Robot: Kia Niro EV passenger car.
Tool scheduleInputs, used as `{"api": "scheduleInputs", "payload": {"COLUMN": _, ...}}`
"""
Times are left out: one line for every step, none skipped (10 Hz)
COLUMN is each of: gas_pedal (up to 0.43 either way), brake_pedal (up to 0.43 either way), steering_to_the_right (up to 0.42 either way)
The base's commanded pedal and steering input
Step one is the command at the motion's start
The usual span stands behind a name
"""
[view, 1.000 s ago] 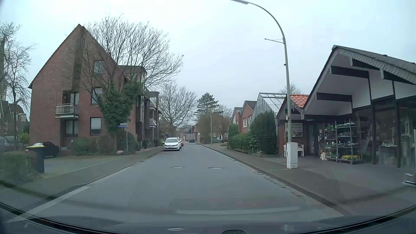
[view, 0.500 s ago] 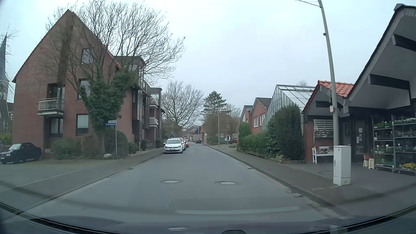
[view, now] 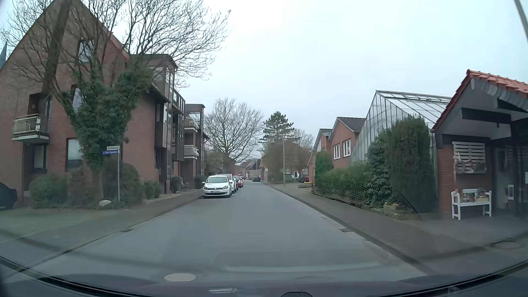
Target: Follow the waypoints while adhering to traffic rules and regulations
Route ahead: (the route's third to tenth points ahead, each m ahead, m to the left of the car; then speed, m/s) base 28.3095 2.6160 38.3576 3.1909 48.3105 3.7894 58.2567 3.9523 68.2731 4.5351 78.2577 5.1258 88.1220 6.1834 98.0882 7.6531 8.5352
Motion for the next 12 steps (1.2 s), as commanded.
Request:
{"api": "scheduleInputs", "payload": {"gas_pedal": 0.197, "brake_pedal": 0.0, "steering_to_the_right": -0.007}}
{"api": "scheduleInputs", "payload": {"gas_pedal": 0.197, "brake_pedal": 0.0, "steering_to_the_right": -0.008}}
{"api": "scheduleInputs", "payload": {"gas_pedal": 0.197, "brake_pedal": 0.0, "steering_to_the_right": -0.007}}
{"api": "scheduleInputs", "payload": {"gas_pedal": 0.197, "brake_pedal": 0.0, "steering_to_the_right": -0.007}}
{"api": "scheduleInputs", "payload": {"gas_pedal": 0.189, "brake_pedal": 0.0, "steering_to_the_right": -0.006}}
{"api": "scheduleInputs", "payload": {"gas_pedal": 0.189, "brake_pedal": 0.0, "steering_to_the_right": -0.004}}
{"api": "scheduleInputs", "payload": {"gas_pedal": 0.189, "brake_pedal": 0.0, "steering_to_the_right": -0.004}}
{"api": "scheduleInputs", "payload": {"gas_pedal": 0.189, "brake_pedal": 0.0, "steering_to_the_right": -0.004}}
{"api": "scheduleInputs", "payload": {"gas_pedal": 0.189, "brake_pedal": 0.0, "steering_to_the_right": -0.005}}
{"api": "scheduleInputs", "payload": {"gas_pedal": 0.189, "brake_pedal": 0.0, "steering_to_the_right": -0.006}}
{"api": "scheduleInputs", "payload": {"gas_pedal": 0.189, "brake_pedal": 0.0, "steering_to_the_right": -0.006}}
{"api": "scheduleInputs", "payload": {"gas_pedal": 0.189, "brake_pedal": 0.0, "steering_to_the_right": -0.006}}
